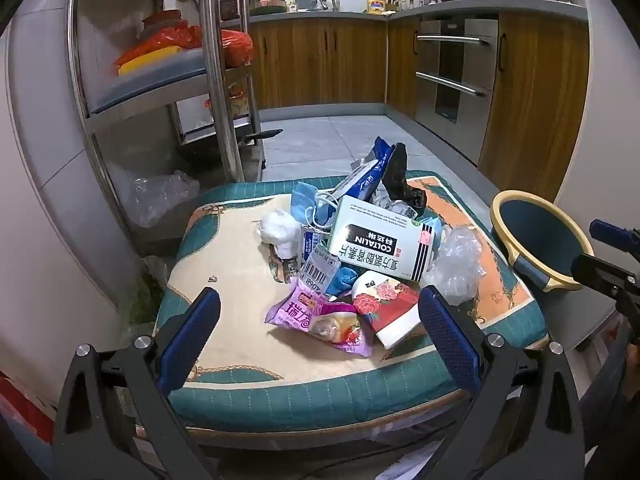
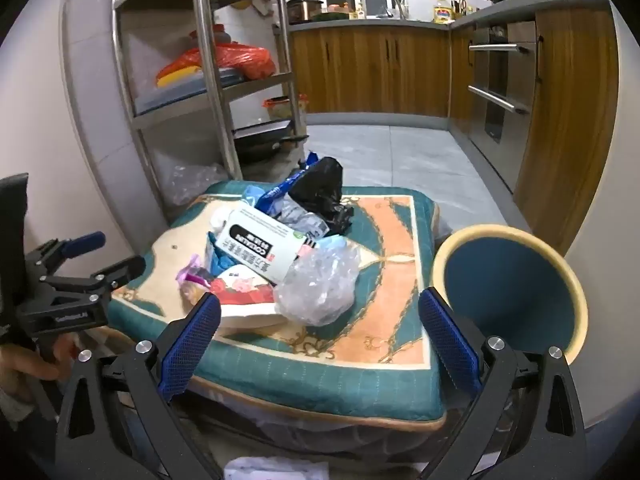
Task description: Collect trash
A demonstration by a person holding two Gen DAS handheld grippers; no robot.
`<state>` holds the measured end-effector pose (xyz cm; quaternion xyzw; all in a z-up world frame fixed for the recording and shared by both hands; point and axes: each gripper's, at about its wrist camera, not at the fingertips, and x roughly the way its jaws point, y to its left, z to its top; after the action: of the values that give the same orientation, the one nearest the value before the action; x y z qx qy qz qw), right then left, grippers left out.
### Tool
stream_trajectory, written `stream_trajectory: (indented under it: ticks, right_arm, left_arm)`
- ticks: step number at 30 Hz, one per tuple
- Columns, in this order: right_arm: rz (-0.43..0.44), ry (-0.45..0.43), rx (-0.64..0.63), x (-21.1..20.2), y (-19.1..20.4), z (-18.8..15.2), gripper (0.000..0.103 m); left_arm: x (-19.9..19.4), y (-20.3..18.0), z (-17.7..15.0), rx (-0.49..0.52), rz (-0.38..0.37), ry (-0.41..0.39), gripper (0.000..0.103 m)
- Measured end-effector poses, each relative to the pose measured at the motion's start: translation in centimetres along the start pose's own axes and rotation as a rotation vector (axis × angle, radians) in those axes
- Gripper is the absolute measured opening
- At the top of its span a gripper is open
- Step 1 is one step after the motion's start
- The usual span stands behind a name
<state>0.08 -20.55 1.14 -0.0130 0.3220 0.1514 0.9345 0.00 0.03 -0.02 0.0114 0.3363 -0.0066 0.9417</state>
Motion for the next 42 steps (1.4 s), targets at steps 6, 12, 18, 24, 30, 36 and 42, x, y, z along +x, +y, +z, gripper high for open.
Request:
stream_trajectory:
  ticks: [6, 12, 18, 24, 30, 36, 42]
  right_arm:
    - [-0.004, 0.010, -0.009, -0.1, 0.2, 0.3, 0.098]
    - [0.040, 0.026, 0.007, 0.7, 0.1, 0.0, 0.098]
    - [0.055, 0.025, 0.021, 0.5, -0.1, -0.1, 0.098]
    - [0.058, 0.025, 0.020, 0.4, -0.1, -0.1, 0.098]
    - [0.059, 0.021, 0.022, 0.3, 0.0, 0.1, 0.098]
    - [0.060, 0.021, 0.020, 0.2, 0.0, 0.1, 0.098]
    - [0.060, 0.020, 0.021, 0.2, -0.1, 0.0, 0.098]
  left_arm:
    - [0.1, 0.1, -0.2, 0.020, 0.007, 0.004, 0.098]
    - [0.3, -0.7, -0.2, 0.028, 0.021, 0.017, 0.098]
    - [0.3, -1.1, -0.1, 0.046, 0.021, 0.018, 0.098]
    - [0.1, -1.2, 0.0, 0.046, 0.017, 0.010, 0.098]
    - [0.0, -1.0, 0.1, 0.038, 0.019, 0.007, 0.098]
    - [0.0, -0.9, 0.0, 0.032, 0.023, 0.008, 0.098]
    - [0.2, -0.9, -0.1, 0.031, 0.022, 0.012, 0.098]
